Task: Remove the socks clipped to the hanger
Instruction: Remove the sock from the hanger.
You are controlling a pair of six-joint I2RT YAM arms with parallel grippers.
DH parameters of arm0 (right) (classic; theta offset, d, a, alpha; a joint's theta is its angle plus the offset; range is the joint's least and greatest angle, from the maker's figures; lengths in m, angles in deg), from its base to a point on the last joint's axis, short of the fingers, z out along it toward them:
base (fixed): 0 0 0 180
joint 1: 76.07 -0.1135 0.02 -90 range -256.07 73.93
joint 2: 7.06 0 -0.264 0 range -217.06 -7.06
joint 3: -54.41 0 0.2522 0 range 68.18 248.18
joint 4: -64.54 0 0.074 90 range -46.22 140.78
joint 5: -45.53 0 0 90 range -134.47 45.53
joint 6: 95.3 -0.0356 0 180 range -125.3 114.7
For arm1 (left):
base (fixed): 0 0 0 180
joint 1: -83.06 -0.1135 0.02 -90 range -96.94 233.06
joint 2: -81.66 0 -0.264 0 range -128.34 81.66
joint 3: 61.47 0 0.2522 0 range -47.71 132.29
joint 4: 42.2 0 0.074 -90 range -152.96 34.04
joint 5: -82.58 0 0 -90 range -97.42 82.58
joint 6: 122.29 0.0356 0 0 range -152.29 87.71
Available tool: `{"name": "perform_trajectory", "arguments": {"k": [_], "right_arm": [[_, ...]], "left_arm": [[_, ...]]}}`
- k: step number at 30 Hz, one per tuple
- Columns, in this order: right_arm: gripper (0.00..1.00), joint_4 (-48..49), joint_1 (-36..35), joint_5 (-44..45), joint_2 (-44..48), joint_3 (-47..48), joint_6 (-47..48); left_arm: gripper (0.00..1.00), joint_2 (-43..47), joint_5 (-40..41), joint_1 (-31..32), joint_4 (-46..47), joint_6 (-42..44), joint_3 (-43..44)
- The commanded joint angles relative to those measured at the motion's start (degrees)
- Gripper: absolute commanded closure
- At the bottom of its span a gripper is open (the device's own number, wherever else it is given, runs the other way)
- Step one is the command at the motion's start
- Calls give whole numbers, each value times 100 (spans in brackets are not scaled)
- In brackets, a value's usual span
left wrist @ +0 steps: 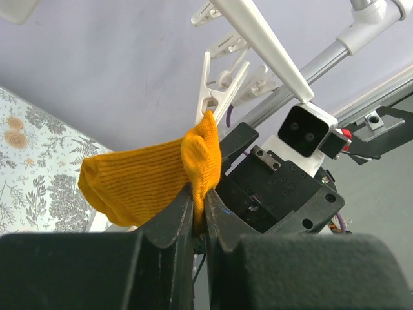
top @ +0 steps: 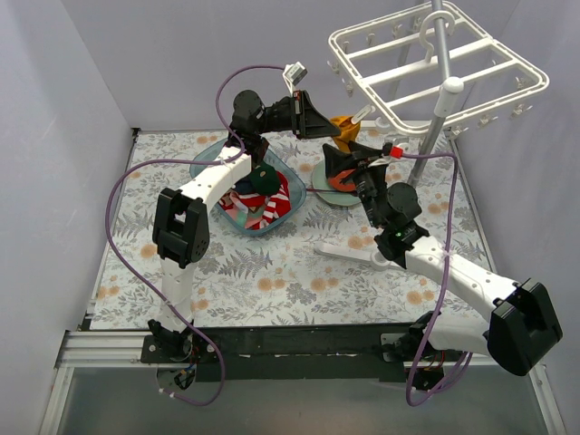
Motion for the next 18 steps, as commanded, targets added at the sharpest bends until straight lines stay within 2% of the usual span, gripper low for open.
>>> {"name": "perform_trajectory", "arguments": {"k": [1,11,18], "right_arm": [[25,719,38,421,68,-84,-898],[25,1572,47,1564,-169,-41,-1470],[28,2125,38,1785,-442,126,-1312]], "left_arm": [[100,183,-57,-44,-207,254,124],[100,210,-22,-44,-260,280,194],[100,227,-13,-44,-260,263,221]]}}
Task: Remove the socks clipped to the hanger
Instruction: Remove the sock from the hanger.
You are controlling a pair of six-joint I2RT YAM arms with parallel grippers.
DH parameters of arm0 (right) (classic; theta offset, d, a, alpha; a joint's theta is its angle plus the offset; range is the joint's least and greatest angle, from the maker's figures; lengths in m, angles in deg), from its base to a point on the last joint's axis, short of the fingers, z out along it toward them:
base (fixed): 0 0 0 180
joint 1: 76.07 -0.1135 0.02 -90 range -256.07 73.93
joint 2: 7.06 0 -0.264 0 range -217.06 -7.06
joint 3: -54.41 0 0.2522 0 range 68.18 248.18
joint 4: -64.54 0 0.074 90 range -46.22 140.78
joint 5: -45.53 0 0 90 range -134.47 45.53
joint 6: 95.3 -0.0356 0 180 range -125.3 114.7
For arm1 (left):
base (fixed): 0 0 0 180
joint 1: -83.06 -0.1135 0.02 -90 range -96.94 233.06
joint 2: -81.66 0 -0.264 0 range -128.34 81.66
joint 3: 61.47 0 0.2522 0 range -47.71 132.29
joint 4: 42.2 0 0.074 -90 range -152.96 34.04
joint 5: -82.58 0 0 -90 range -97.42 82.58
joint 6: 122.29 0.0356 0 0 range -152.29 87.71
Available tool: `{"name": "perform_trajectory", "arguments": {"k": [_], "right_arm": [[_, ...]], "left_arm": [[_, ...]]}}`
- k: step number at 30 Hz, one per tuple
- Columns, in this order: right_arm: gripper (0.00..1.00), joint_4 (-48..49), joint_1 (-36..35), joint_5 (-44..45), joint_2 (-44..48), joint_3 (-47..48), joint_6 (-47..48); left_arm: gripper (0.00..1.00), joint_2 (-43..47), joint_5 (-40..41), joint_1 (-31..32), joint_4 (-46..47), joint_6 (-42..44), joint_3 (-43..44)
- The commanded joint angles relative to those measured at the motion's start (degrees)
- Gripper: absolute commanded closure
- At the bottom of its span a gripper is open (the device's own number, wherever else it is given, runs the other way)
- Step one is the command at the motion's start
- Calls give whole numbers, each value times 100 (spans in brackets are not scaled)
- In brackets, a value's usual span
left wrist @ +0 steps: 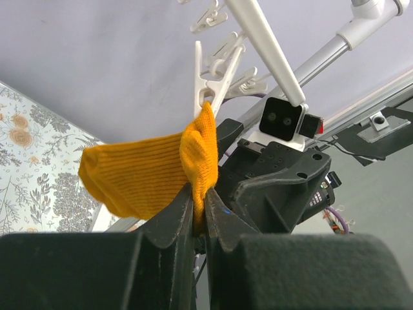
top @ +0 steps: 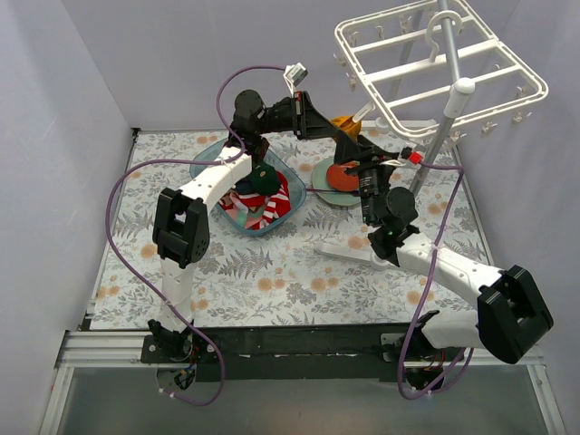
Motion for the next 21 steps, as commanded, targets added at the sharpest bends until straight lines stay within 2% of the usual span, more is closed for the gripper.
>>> {"name": "perform_trajectory", "arguments": {"k": [1,6,11,21], "right_arm": [[29,867,31,427,-44,242,-64],[27,1376,22,541,26,49,112],[23,1474,22,892,-96,154,113],[24,1729,14,1385,-422,497,358]], "left_arm": [[100,219,-24,-35,-50,62,221],[100,175,-24,-35,-94,62,291],[100,148,3,-35,-68,35,309],[100,183,-6,-26,20,-26,247]]}}
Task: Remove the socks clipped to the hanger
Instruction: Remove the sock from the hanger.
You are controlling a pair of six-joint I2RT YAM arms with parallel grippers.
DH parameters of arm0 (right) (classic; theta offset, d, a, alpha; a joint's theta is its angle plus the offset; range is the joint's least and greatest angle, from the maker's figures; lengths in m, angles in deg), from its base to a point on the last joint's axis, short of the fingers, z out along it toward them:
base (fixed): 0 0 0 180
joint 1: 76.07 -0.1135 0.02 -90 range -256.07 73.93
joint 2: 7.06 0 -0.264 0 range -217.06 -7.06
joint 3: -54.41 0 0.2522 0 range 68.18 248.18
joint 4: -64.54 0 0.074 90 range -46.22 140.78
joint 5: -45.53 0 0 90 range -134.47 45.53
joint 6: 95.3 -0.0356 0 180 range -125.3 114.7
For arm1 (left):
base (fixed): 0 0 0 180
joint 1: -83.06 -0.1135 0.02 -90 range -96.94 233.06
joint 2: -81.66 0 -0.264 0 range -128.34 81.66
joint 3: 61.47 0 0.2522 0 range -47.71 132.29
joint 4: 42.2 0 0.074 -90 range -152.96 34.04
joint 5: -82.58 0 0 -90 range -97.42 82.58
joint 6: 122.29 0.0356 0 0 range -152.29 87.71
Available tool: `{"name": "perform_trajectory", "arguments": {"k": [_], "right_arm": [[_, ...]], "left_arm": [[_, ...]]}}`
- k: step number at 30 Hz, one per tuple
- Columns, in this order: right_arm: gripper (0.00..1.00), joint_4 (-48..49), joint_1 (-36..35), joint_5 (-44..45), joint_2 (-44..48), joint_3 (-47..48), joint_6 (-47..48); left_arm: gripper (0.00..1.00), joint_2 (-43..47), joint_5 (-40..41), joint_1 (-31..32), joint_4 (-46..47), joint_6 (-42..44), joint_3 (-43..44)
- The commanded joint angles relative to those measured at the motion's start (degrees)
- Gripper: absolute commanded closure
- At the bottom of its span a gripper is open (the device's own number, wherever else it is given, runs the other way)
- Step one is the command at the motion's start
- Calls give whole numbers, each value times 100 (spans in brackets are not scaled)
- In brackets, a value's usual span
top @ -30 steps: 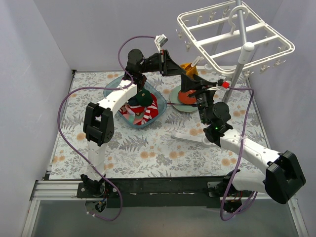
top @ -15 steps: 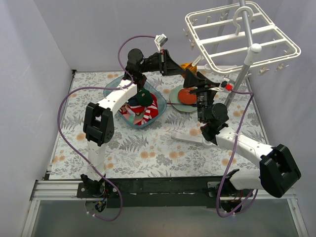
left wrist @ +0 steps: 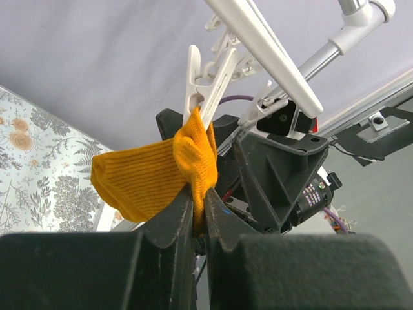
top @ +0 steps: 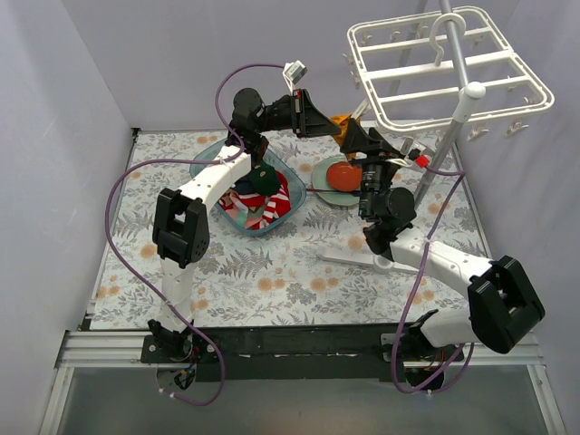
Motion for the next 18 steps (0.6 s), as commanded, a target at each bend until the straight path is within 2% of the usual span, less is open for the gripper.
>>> {"name": "perform_trajectory", "arguments": {"k": [1,10,18], "right_arm": [[24,765,5,572,-35,339,147],[25,1556,-22,968,-413,594,437],[26,2162,-48,854,-668,726,639]], "left_arm": [[100,192,-19,-26,64,-24,138],[100,218,-37,-26,108,-42,85],[100,218,-63,-17,169,-68,6]]}}
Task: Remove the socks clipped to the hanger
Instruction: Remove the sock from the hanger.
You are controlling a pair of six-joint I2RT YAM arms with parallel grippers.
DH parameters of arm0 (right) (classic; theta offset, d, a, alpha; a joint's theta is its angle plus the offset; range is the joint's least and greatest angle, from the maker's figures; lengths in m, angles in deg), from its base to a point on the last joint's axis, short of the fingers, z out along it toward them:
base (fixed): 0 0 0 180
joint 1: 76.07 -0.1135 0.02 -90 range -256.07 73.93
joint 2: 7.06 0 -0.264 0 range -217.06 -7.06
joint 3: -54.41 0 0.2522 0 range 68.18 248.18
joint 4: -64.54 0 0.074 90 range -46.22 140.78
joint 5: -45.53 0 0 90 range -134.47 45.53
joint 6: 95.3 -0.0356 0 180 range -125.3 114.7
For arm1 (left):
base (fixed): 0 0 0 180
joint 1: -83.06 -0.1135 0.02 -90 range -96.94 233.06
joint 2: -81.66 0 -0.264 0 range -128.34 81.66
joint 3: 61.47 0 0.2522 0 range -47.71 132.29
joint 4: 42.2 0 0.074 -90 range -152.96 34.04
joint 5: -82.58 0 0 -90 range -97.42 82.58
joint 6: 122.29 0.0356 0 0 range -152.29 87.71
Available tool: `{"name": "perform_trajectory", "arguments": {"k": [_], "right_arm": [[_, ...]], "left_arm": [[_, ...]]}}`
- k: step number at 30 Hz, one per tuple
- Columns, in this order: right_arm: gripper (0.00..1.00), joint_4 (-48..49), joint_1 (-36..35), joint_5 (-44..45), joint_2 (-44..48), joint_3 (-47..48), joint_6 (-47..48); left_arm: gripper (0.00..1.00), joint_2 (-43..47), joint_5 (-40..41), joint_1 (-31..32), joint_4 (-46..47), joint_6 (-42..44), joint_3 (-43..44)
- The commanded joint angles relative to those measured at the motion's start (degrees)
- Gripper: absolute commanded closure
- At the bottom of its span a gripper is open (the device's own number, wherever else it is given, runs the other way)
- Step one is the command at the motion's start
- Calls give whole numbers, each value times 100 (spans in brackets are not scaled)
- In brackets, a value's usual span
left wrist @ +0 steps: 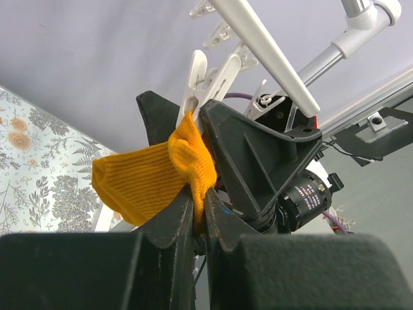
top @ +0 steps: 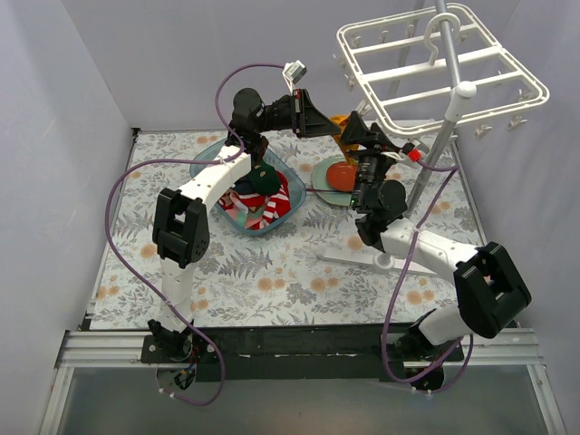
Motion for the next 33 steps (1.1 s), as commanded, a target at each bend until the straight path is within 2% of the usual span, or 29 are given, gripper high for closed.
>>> {"name": "perform_trajectory", "arguments": {"k": [1,12,21,29,33], "right_arm": [[26,1874,-37,196,-75,259,176],[31,2858,-63,319,-454,487,580],[30,2921,-256,205,-111,84,956],[22,2849,-380,47,610,-1032,1432],[16,3254,-371,-820,628,-1419,1845]], "left_arm": [[100,218,-59,-9,135,-24,15],[100,227,-77,35,187,-60,-12],[100,245,-85,35,91,10,32],[100,289,-77,35,-252,274,138],[100,403,-68,35,-463,485,15]]}}
